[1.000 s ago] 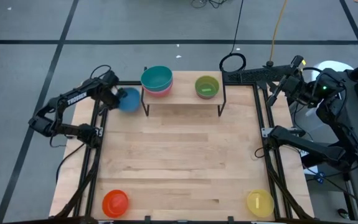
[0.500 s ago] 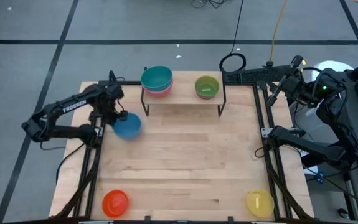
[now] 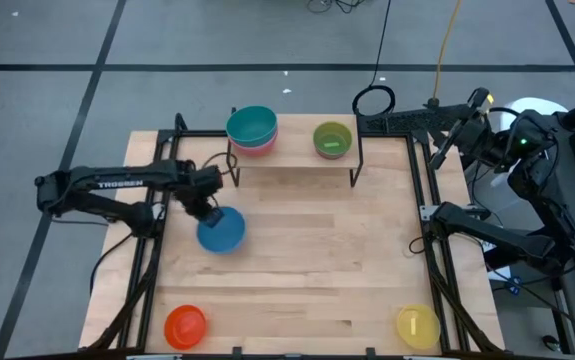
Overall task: Place and stack bowls onto a shelf
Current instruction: Stack the blue bowl on top of the dark green bowl on the shelf
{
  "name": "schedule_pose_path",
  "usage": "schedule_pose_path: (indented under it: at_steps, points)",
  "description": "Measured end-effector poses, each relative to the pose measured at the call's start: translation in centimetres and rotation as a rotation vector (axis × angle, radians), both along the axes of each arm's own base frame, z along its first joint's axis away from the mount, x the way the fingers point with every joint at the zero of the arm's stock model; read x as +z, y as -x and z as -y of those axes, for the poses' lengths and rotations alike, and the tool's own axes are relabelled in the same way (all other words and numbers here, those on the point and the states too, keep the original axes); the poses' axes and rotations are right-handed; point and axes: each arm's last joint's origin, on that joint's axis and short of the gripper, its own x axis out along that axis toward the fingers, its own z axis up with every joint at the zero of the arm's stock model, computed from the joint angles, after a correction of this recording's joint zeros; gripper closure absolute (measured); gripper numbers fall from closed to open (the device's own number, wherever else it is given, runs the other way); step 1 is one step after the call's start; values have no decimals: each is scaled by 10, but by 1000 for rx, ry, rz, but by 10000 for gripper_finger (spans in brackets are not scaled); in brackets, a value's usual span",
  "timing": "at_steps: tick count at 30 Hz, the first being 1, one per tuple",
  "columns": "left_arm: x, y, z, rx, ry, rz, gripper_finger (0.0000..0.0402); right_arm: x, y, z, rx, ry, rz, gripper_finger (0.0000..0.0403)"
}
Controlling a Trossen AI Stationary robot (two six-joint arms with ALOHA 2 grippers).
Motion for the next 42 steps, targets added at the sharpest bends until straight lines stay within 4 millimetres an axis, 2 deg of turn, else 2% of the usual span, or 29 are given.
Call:
schedule_pose_path:
  at_steps: [4,7,10,13,16,20,25,29,35,38,42]
  points:
    - [29,-30,16,-73,-81,227,397,0,0,0,3,-38,22,277]
    - [63,-46,27,-86,-176,378,397,0,0,0,5,-61,35,277]
    - [102,-54,37,-91,-280,490,397,0,0,0,7,-74,43,277]
    - [143,-54,42,-66,-368,590,397,0,0,0,8,-89,52,277]
    - [178,-50,39,-9,-457,612,397,0,0,0,9,-102,59,277]
    - [216,-44,31,18,-572,564,397,0,0,0,9,-110,64,277]
    - [257,-39,11,73,-650,497,397,0,0,0,9,-110,64,277]
    - [280,-36,-12,111,-666,426,397,0,0,0,9,-110,64,277]
    - [297,-43,-54,128,-665,392,397,0,0,0,9,-110,64,277]
    - [293,-47,-76,129,-652,405,397,0,0,0,9,-110,64,277]
    - [280,-46,-106,160,-572,339,397,0,0,0,8,-111,64,277]
